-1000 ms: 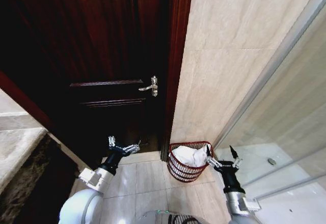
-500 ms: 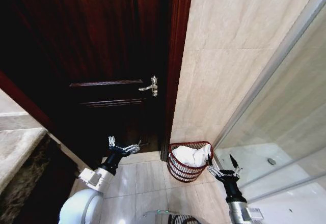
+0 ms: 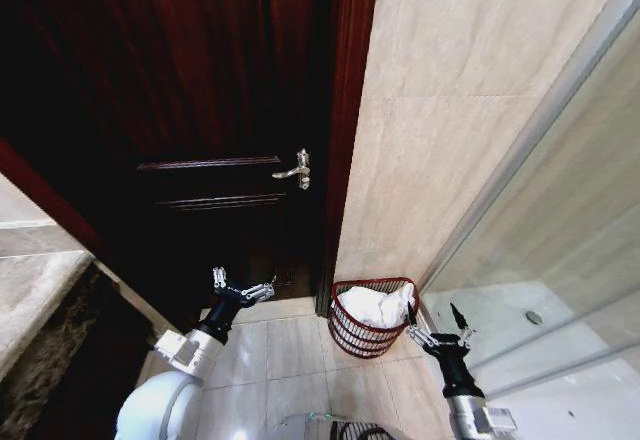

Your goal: Discard the used towel into the hamper.

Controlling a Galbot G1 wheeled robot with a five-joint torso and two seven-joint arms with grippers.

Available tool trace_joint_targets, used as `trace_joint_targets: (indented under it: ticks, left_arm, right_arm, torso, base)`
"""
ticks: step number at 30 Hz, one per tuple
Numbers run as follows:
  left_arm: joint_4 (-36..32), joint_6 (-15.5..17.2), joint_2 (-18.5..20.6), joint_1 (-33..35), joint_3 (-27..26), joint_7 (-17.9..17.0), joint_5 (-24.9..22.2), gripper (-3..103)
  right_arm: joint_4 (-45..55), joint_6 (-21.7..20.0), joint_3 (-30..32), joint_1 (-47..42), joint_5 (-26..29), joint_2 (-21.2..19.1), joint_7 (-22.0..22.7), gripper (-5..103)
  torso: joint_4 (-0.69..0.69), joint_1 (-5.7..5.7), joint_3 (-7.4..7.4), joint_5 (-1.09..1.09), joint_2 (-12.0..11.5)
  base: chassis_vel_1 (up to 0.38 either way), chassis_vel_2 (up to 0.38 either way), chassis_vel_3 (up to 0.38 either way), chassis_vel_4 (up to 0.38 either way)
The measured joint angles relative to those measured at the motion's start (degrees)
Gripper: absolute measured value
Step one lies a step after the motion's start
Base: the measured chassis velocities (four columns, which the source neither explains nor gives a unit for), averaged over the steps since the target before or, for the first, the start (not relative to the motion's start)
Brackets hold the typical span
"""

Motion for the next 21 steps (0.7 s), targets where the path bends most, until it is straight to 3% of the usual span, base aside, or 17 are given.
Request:
trace_joint_targets:
  ticks: [21]
  left_arm:
    - [0.0,0.0,0.0,0.0,0.0,0.0,0.0,100]
  right_arm:
    - [0.0,-0.1,0.0,0.0,0.0,0.0,0.0,100]
  torso:
    - [0.00,0.00,0.00,0.00,0.0]
  base:
    - [0.043,0.048,0.045,0.044]
